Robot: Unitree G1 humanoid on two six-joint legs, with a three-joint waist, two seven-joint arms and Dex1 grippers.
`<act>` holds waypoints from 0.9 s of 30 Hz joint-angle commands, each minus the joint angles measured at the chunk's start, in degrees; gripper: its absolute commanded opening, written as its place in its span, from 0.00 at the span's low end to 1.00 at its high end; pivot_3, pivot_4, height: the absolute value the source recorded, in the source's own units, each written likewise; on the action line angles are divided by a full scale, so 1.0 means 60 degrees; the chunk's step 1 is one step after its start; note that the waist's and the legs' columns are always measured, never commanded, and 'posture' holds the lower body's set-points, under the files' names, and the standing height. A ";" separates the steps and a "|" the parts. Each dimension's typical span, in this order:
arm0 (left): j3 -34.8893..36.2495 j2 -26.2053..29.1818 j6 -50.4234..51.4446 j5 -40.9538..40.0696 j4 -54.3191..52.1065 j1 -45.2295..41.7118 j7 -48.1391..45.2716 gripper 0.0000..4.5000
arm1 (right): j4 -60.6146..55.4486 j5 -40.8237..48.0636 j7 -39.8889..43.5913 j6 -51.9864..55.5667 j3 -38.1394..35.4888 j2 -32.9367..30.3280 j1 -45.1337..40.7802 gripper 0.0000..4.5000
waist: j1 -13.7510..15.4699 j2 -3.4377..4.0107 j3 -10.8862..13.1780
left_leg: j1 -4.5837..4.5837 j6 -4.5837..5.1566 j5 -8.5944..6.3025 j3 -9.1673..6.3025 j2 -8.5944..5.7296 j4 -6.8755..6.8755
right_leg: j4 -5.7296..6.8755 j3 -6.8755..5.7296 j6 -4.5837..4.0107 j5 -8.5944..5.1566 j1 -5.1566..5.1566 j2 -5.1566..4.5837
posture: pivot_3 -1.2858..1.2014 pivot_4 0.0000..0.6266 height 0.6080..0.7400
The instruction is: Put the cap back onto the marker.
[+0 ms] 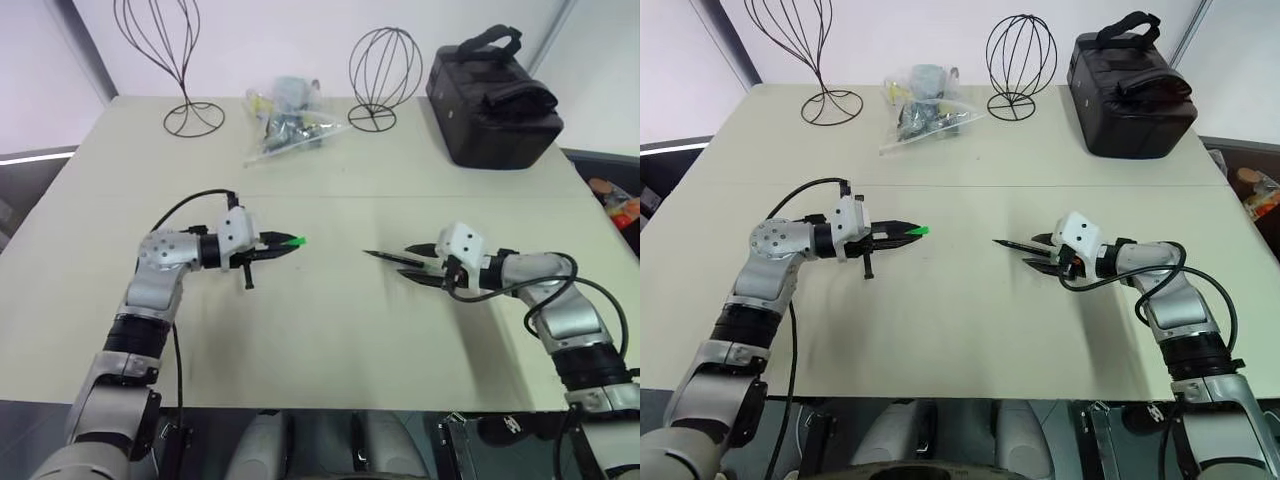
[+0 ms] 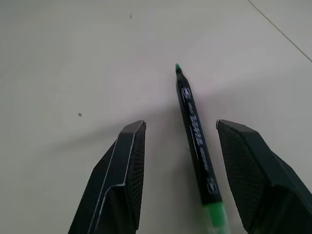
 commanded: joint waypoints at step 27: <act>0.0234 0.0615 0.0362 -0.0417 -0.1433 0.0715 0.0986 0.01 | 0.3074 -0.0624 0.0719 -0.1513 0.0193 0.0581 -0.1391 0.52 | -0.0028 0.0007 0.0002 | 0.0000 -0.0002 0.0001 0.0004 0.0001 -0.0002 | 0.0001 0.0006 -0.0001 0.0001 -0.0004 -0.0001 | 0.52 0.24 1.00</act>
